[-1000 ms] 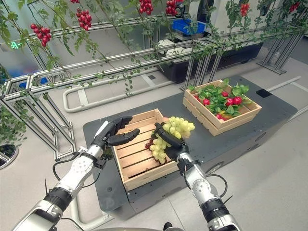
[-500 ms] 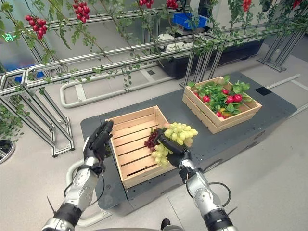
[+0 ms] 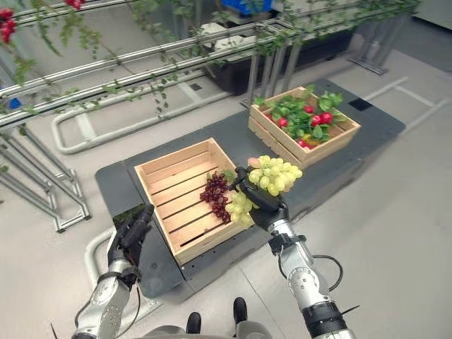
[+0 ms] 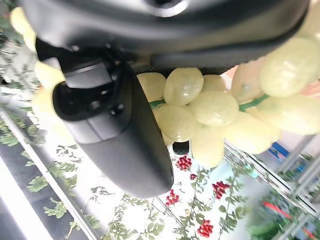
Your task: Pick up the fruits from the basket on one side to the basket on the other side
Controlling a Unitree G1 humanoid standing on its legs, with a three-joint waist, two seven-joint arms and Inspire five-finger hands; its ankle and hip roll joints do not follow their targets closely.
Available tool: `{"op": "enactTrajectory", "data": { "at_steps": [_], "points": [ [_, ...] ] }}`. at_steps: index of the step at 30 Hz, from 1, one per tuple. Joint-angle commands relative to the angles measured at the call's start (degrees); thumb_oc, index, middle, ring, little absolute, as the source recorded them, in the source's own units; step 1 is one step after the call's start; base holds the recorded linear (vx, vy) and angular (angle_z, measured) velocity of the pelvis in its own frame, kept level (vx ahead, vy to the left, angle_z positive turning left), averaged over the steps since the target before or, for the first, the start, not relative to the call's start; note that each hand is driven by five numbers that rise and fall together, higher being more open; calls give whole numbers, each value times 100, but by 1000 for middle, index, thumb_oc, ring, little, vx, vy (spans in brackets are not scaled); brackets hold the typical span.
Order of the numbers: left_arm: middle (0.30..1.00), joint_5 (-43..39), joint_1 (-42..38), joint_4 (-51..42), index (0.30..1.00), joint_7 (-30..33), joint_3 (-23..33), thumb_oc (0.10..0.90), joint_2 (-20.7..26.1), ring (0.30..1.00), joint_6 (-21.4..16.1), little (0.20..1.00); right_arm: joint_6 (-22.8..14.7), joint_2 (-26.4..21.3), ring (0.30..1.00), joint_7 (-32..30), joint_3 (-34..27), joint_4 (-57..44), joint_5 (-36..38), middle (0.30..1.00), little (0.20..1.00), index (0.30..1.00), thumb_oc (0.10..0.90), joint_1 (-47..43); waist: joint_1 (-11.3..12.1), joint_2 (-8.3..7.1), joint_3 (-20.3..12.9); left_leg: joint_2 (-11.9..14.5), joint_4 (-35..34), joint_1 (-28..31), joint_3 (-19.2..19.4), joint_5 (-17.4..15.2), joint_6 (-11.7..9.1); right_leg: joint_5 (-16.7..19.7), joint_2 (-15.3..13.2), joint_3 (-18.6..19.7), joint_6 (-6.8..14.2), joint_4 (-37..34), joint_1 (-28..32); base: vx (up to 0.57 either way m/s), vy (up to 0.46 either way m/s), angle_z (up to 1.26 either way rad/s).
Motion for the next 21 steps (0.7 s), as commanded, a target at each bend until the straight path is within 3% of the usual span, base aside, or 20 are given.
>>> {"op": "enactTrajectory", "data": {
  "at_steps": [1, 7, 10, 12, 13, 14, 15, 17, 18, 19, 20, 21],
  "points": [
    [900, 14, -539, -358, 900, 22, 167, 800, 185, 900, -895, 900, -675, -32, 300, 418, -298, -740, -52, 300, 300, 300, 400, -472, -105, 95, -380, -13, 296, 39, -188, -912, -67, -276, 164, -293, 115, -10, 16, -92, 114, -31],
    [900, -21, -544, -248, 900, 14, 78, 800, 136, 900, -917, 900, -616, -69, 300, 349, -356, -982, -213, 300, 300, 300, 400, -254, -239, 63, -290, -64, 183, 118, 101, -942, 11, 5, 58, -328, 292, -10, -282, -97, 128, -18],
    [900, 58, -581, -260, 900, 1, 10, 800, 157, 900, -909, 900, -594, -95, 300, 402, -401, -1031, -265, 300, 300, 300, 400, -98, -292, 20, -190, -75, 170, 151, 315, -974, 37, 163, -53, -560, 387, -10, -388, -107, 111, -31],
    [900, 137, -538, -450, 900, 205, -36, 800, 253, 900, -826, 900, -406, -161, 300, 540, -409, -1162, -126, 300, 300, 300, 400, -6, -278, 12, -53, -34, 45, 325, 725, -970, 6, 344, -150, -1284, 483, 133, -317, -136, 97, -77],
    [900, 137, -538, -451, 900, 206, -36, 800, 254, 900, -825, 900, -406, -159, 300, 540, -409, -1161, -126, 300, 300, 300, 400, -7, -272, 6, -58, -39, 44, 317, 733, -964, 7, 350, -153, -1275, 482, 130, -327, -162, 88, -77],
    [900, 68, -489, -582, 900, 309, -10, 800, 326, 900, -755, 900, -395, -154, 300, 647, -330, -1160, -133, 300, 300, 300, 400, -41, -186, 54, 8, 13, 12, 361, 972, -938, 19, 305, -299, -1744, 488, 837, -370, -155, 76, -80],
    [900, 7, -472, -649, 900, 301, 23, 800, 365, 900, -697, 900, -435, -159, 300, 673, -283, -1149, -136, 300, 300, 300, 400, -70, -151, 98, 26, 53, 12, 351, 1064, -915, 46, 173, -377, -1847, 443, 1392, -400, -244, 102, -100],
    [900, -141, -478, -720, 900, 224, 66, 800, 400, 900, -496, 900, -611, -185, 300, 617, -219, -1111, -105, 300, 300, 300, 400, -126, -132, 215, 21, 136, 12, 331, 1105, -910, 113, -479, -536, -1845, 289, 2820, -360, -125, 65, -106],
    [900, -128, -479, -722, 900, 254, 78, 800, 396, 900, -482, 900, -600, -185, 300, 629, -218, -1106, -100, 300, 300, 300, 400, -134, -123, 229, 7, 147, 13, 311, 1114, -890, 120, -582, -554, -1858, 248, 3091, -313, -21, 26, -66],
    [900, -118, -479, -725, 900, 256, 87, 800, 392, 900, -457, 900, -610, -185, 300, 624, -219, -1101, -108, 300, 300, 300, 400, -140, -114, 226, -2, 142, 22, 295, 1122, -883, 125, -664, -579, -1860, 226, 3238, -295, -71, -70, -37],
    [900, -114, -457, -707, 900, 377, 93, 800, 345, 900, -467, 900, -563, -186, 300, 644, -141, -1079, -122, 300, 300, 300, 400, -168, -52, 183, -70, 215, 206, 129, 1292, -862, 59, -1092, -532, -1984, 108, 3001, 152, -74, -125, -32],
    [900, -88, -455, -706, 900, 397, 76, 800, 329, 900, -471, 900, -588, -162, 300, 631, -96, -1069, -161, 300, 300, 300, 400, -161, -34, 134, -100, 226, 290, 53, 1356, -860, 21, -1198, -475, -1992, 104, 2699, 396, -71, -185, -25]
  ]
}}
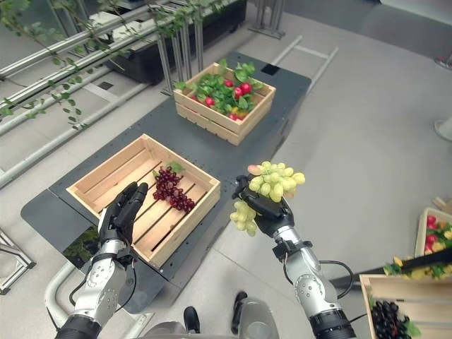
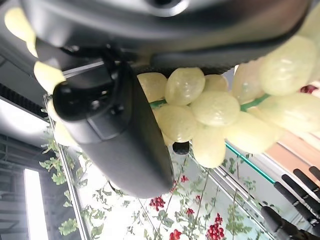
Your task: Pick up the fruits from the basket on one side to the basket on the other side
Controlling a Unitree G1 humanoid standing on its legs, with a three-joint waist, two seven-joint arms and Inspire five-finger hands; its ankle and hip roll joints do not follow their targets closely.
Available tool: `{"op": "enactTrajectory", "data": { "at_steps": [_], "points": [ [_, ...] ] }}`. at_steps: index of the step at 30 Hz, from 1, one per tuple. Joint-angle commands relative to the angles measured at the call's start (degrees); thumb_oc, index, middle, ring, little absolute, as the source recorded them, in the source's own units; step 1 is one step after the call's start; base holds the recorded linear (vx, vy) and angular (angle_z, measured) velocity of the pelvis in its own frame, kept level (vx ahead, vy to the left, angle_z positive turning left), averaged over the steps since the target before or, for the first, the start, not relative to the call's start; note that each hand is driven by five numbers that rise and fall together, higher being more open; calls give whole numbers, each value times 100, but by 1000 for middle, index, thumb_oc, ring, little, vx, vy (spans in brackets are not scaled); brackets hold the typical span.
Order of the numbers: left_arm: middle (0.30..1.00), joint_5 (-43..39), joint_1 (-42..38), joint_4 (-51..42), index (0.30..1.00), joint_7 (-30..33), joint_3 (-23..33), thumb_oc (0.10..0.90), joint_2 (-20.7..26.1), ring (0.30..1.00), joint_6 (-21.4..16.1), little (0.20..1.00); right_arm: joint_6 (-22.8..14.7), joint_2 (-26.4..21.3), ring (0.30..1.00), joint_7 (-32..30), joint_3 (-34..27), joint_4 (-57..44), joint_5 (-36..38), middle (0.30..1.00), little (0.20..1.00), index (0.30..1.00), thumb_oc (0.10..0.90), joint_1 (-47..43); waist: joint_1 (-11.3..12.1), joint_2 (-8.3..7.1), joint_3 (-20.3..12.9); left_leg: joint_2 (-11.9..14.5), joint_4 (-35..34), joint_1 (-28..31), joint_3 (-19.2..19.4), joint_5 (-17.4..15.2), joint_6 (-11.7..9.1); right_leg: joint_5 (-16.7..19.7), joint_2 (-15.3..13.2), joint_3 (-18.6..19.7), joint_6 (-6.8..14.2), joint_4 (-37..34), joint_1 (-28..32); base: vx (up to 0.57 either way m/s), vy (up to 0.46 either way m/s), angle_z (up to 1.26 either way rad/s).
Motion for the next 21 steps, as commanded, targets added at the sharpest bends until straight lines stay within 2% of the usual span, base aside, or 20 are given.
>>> {"op": "enactTrajectory", "data": {
  "at_steps": [1, 2, 5, 7, 13, 17, 19, 20, 21],
  "points": [
    [900, 138, -269, -617, 900, 172, 82, 800, 188, 900, -462, 900, -595, 150, 300, 664, -58, -921, 0, 300, 300, 300, 400, -461, 155, -154, -574, -508, 354, -331, -744, -804, -53, -367, 248, 35, -157, -1162, 1109, -40, -186, -45],
    [900, 181, -296, -587, 900, 272, 37, 800, 173, 900, -507, 900, -603, 168, 300, 732, -17, -862, 6, 300, 300, 300, 400, -454, 186, -209, -624, -478, 410, -390, -646, -810, -126, -407, 340, -14, -178, -1820, 1438, -39, -186, -46],
    [900, 515, -594, -515, 900, 471, -150, 800, 80, 900, -475, 900, -525, 81, 300, 668, 87, -806, -3, 300, 300, 300, 400, -762, 101, -284, -666, -385, 280, -405, -449, -651, -306, -172, 558, 166, -198, -2962, 1628, -90, -131, -83],
    [900, 747, -706, -515, 900, 509, -252, 800, 35, 900, -387, 900, -514, 41, 300, 641, 23, -732, -58, 300, 300, 300, 400, -804, 61, -284, -713, -380, 152, -362, -384, -620, -331, -114, 625, 187, -231, -3175, 1717, -53, -79, -71],
    [900, 507, -492, -521, 900, 172, -258, 800, -39, 900, -210, 900, -379, 35, 300, 722, -199, -924, -76, 300, 300, 300, 400, -378, -52, -287, -902, -420, -10, -156, -454, -654, -309, -100, 743, 161, -325, -3257, 1696, -14, -81, -15],
    [900, 473, -437, -401, 900, 80, -357, 800, -127, 900, -145, 900, -272, 106, 300, 803, -172, -949, -143, 300, 300, 300, 400, -264, -140, -276, -980, -471, -10, -61, -514, -720, -297, -106, 866, 321, -370, -3257, 1616, -38, -80, 1],
    [900, 397, -446, -388, 900, 70, -373, 800, -158, 900, -110, 900, -213, 81, 300, 857, -135, -904, -179, 300, 300, 300, 400, -325, -138, -329, -978, -511, 532, -216, -526, -913, -345, -104, 901, 484, -435, -3257, 1579, -101, -55, -2],
    [900, 344, -438, -379, 900, 112, -399, 800, -162, 900, -139, 900, -206, 63, 300, 886, -102, -888, -227, 300, 300, 300, 400, -358, -82, -418, -943, -539, 1064, -514, -637, -967, -368, 4, 859, 585, -506, -3257, 1523, -151, -50, -11],
    [900, 287, -405, -391, 900, 180, -388, 800, -161, 900, -146, 900, -146, 16, 300, 942, -87, -861, -247, 300, 300, 300, 400, -416, -11, -489, -891, -568, 1647, -795, -953, -1038, -422, 68, 820, 726, -529, -3257, 1505, -151, -21, -18]
  ]
}}
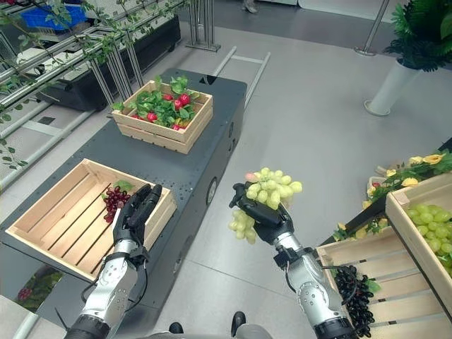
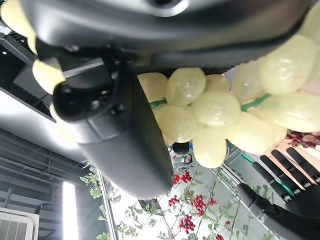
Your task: Pick up the fruits from the basket on one side to the basket on the other side
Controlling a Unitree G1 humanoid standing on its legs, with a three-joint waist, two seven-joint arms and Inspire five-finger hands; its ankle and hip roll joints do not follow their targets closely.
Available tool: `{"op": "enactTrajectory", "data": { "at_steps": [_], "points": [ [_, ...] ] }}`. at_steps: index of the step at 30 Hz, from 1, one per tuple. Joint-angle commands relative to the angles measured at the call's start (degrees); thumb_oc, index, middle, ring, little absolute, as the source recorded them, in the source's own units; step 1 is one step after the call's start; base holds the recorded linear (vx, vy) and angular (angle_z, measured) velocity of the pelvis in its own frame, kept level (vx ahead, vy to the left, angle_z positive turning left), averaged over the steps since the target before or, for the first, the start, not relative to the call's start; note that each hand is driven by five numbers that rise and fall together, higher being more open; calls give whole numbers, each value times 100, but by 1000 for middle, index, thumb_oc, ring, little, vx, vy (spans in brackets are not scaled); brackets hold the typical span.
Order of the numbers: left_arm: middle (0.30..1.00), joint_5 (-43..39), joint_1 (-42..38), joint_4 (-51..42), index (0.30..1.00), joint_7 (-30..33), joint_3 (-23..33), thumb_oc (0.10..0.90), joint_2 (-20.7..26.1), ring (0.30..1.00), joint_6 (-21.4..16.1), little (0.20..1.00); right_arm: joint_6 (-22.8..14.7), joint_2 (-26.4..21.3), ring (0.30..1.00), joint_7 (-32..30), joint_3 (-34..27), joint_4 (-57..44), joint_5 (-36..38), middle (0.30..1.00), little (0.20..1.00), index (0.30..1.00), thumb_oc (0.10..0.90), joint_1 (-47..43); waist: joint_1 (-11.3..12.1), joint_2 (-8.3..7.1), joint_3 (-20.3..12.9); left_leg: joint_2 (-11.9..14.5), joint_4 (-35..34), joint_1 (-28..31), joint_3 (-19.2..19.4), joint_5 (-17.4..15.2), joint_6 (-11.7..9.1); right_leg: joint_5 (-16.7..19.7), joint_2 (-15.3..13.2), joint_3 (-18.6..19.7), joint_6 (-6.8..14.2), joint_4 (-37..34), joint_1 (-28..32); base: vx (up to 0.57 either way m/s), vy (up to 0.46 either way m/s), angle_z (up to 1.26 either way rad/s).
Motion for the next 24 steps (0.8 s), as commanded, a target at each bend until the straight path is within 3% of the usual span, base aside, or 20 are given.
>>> {"op": "enactTrajectory", "data": {
  "at_steps": [1, 3, 4, 5, 6, 7, 8, 12, 19, 24],
  "points": [
    [900, -154, -343, -182, 900, 87, -107, 800, 149, 900, -432, 900, -189, 88, 300, 814, -185, -650, -171, 300, 300, 300, 400, -814, 169, -321, -352, -810, 1980, -979, -1023, -1121, 138, -413, 1, 343, -115, 13, 244, -96, 53, -25],
    [900, -237, -143, -297, 900, 314, 5, 800, 159, 900, -395, 900, 83, 65, 300, 906, -37, -638, -114, 300, 300, 300, 400, -1101, 370, -317, -243, -861, 1948, -1152, -1908, -842, 119, -293, 21, 797, -120, 13, 247, -93, 167, -61],
    [900, -227, -107, -301, 900, 406, 71, 800, 189, 900, -422, 900, 150, 121, 300, 1003, 182, -525, -136, 300, 300, 300, 400, -1384, 478, -273, -231, -958, 1244, -878, -2489, -890, 224, -299, 25, 1025, -94, 13, 220, -79, 207, -89],
    [900, -214, -113, -295, 900, 436, 75, 800, 200, 900, -422, 900, 163, 151, 300, 1037, 260, -486, -155, 300, 300, 300, 400, -1456, 506, -240, -238, -1014, 1052, -782, -2620, -887, 260, -315, 38, 1073, -87, 13, 206, -77, 220, -143],
    [900, -169, -169, -298, 900, 502, 42, 800, 234, 900, -359, 900, 165, 234, 300, 999, 428, -489, -243, 300, 300, 300, 400, -1499, 516, -158, -263, -1001, 578, -622, -2622, -803, 331, -336, 55, 1063, -60, 13, 203, -103, 186, -151],
    [900, -181, -302, -298, 900, 532, -59, 800, 275, 900, -256, 900, 176, 203, 300, 852, 495, -598, -282, 300, 300, 300, 400, -1506, 459, -119, -293, -893, 368, -558, -2394, -686, 336, -348, 35, 969, -25, 45, 158, -137, 197, -177],
    [900, -170, -450, -276, 900, 571, -158, 800, 316, 900, -256, 900, 200, 137, 300, 846, 523, -667, -289, 300, 300, 300, 400, -1536, 433, -112, -311, -893, 281, -548, -2454, -626, 323, -352, 15, 909, -8, 76, 103, -121, 145, -118],
    [900, -83, -617, -100, 900, 631, -224, 800, 381, 900, -414, 900, 366, -59, 300, 896, 643, -966, -344, 300, 300, 300, 400, -1481, 313, -68, -309, -916, 281, -489, -2421, -681, 430, -371, -70, 1064, 118, 379, -157, -75, 162, -44],
    [900, -377, -672, 98, 900, 478, -299, 800, 237, 900, -434, 900, 194, 21, 300, 742, 552, -990, -244, 300, 300, 300, 400, -1309, 180, -92, -392, -918, -19, -318, -2217, -693, 529, -233, -71, 1169, 224, 272, -228, -66, 93, -14],
    [900, -398, -650, 122, 900, 453, -397, 800, 198, 900, -377, 900, 290, 51, 300, 913, 476, -1180, -301, 300, 300, 300, 400, -839, -18, -111, -297, -949, -52, -254, -1894, -794, 600, 179, -116, 1347, 426, 119, -554, -81, 74, -21]
  ]
}}
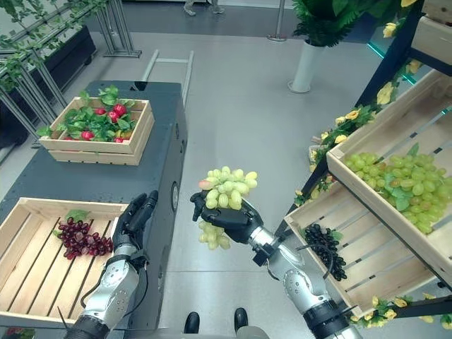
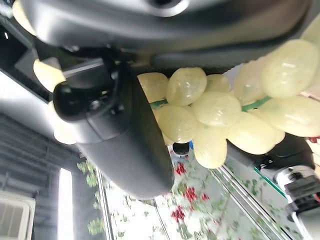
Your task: Pick up the fruits from the basket on one side to the basket on the other side
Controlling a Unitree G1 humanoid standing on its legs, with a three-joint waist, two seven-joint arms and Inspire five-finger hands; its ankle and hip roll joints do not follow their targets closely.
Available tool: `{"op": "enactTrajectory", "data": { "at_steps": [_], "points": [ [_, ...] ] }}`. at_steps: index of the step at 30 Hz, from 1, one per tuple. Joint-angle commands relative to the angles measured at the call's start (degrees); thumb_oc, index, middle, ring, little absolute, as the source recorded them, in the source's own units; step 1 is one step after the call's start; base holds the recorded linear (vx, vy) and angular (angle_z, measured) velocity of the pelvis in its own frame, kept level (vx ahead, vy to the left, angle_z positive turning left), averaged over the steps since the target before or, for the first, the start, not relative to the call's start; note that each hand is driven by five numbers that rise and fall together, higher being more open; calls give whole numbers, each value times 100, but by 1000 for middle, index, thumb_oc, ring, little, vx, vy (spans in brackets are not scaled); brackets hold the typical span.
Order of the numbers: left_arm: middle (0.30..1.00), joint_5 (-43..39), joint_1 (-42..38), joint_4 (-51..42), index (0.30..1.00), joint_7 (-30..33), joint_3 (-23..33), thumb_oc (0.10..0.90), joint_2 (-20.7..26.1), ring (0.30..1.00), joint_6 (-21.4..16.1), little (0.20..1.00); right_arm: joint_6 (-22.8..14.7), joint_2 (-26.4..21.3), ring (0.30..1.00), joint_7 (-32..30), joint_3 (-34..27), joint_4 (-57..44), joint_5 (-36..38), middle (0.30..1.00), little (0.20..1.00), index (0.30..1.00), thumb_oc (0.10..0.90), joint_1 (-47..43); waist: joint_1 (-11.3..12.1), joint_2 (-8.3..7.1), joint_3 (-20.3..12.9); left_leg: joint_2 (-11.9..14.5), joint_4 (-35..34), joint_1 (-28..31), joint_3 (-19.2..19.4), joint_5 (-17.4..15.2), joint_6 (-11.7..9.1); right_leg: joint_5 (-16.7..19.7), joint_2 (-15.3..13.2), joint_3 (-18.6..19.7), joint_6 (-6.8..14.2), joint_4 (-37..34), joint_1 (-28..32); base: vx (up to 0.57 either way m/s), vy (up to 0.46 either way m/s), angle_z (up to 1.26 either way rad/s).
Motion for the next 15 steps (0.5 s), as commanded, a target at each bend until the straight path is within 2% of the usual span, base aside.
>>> {"op": "enactTrajectory", "data": {
  "at_steps": [1, 3, 4, 5, 6, 7, 8, 9, 11, 12, 14, 15],
  "points": [
    [900, 81, -654, -19, 900, -83, -58, 800, 70, 900, -570, 900, -436, 117, 300, 458, -288, -947, 170, 300, 300, 300, 400, -412, -94, -2, -156, -113, 82, 200, 300, -1020, 74, -5, 38, -153, 130, 69, -155, -123, 14, -55],
    [900, 23, -608, -37, 900, 75, -2, 800, 117, 900, -596, 900, -289, 142, 300, 751, -219, -897, 166, 300, 300, 300, 400, -433, -27, 8, -101, -54, 43, 264, 654, -1041, 56, 92, -55, -746, 237, 229, -278, -157, -2, -77],
    [900, -84, -555, -97, 900, 167, 102, 800, 178, 900, -626, 900, -198, 178, 300, 972, -128, -852, 101, 300, 300, 300, 400, -541, 80, 45, -69, 16, 43, 297, 1007, -1057, 48, 165, -211, -1352, 282, 692, -413, -165, 6, -114],
    [900, -133, -545, -136, 900, 199, 141, 800, 204, 900, -619, 900, -182, 198, 300, 1035, -91, -841, 64, 300, 300, 300, 400, -585, 120, 73, -51, 52, 43, 309, 1098, -1053, 53, 118, -280, -1515, 271, 970, -434, -190, 15, -167],
    [900, -307, -536, -197, 900, 210, 224, 800, 258, 900, -587, 900, -196, 231, 300, 1146, -8, -807, 6, 300, 300, 300, 400, -673, 193, 133, -43, 122, 43, 288, 1233, -1027, 73, -13, -401, -1726, 218, 1582, -471, -110, 12, -146],
    [900, -376, -538, -206, 900, 209, 243, 800, 269, 900, -573, 900, -206, 235, 300, 1155, 13, -796, -1, 300, 300, 300, 400, -691, 207, 146, -44, 137, 43, 277, 1251, -1019, 80, -60, -424, -1745, 201, 1722, -479, -137, -41, -149],
    [900, -591, -571, -129, 900, 191, 367, 800, 262, 900, -519, 900, -245, 259, 300, 1096, 72, -719, 17, 300, 300, 300, 400, -767, 266, 181, -68, 188, 43, 203, 1243, -935, 112, -373, -453, -1797, 67, 2267, -392, -48, -72, -88],
    [900, -600, -568, -89, 900, 224, 403, 800, 245, 900, -541, 900, -251, 274, 300, 1059, 80, -683, 43, 300, 300, 300, 400, -792, 295, 168, -73, 190, 61, 236, 1222, -976, 95, -544, -493, -1842, 76, 2346, -278, -43, -204, -76],
    [900, -571, -515, -44, 900, 326, 548, 800, 225, 900, -691, 900, -260, 352, 300, 1229, 131, -582, 27, 300, 300, 300, 400, -913, 489, 40, -139, 325, 290, 118, 1487, -970, -88, -852, -475, -2314, -47, 1019, 548, -7, -266, -42],
    [900, -554, -498, -21, 900, 342, 571, 800, 218, 900, -716, 900, -251, 356, 300, 1276, 142, -565, 26, 300, 300, 300, 400, -905, 513, 8, -163, 349, 295, 107, 1572, -977, -129, -837, -419, -2349, -27, 712, 683, -6, -213, -49],
    [900, -650, -493, 73, 900, 462, 617, 800, 117, 900, -672, 900, -202, 351, 300, 1087, 160, -605, -11, 300, 300, 300, 400, -984, 465, -19, -184, 430, 360, 106, 1687, -958, -229, -845, -236, -2067, -32, 424, 698, -1, -158, -58],
    [900, -527, -551, 82, 900, 372, 641, 800, 60, 900, -730, 900, -255, 309, 300, 1126, 131, -713, 11, 300, 300, 300, 400, -999, 359, -42, -164, 497, 418, 71, 1743, -944, -346, -814, -112, -1861, -112, 123, 741, 5, -119, -46]
  ]
}}
